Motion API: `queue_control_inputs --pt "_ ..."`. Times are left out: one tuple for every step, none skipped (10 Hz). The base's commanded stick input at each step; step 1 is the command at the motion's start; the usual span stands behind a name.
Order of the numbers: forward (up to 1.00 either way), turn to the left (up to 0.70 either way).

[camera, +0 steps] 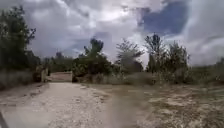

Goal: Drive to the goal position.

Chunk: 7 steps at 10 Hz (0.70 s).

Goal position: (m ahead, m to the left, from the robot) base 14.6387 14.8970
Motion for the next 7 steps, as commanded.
queue_control_inputs --pt "0.44 0.00" --pt "0.30 0.00" --pt "0.30 0.00" --pt "0.30 0.07" --pt "0.30 0.12" --pt "0.30 0.14" --pt "0.30 0.13"
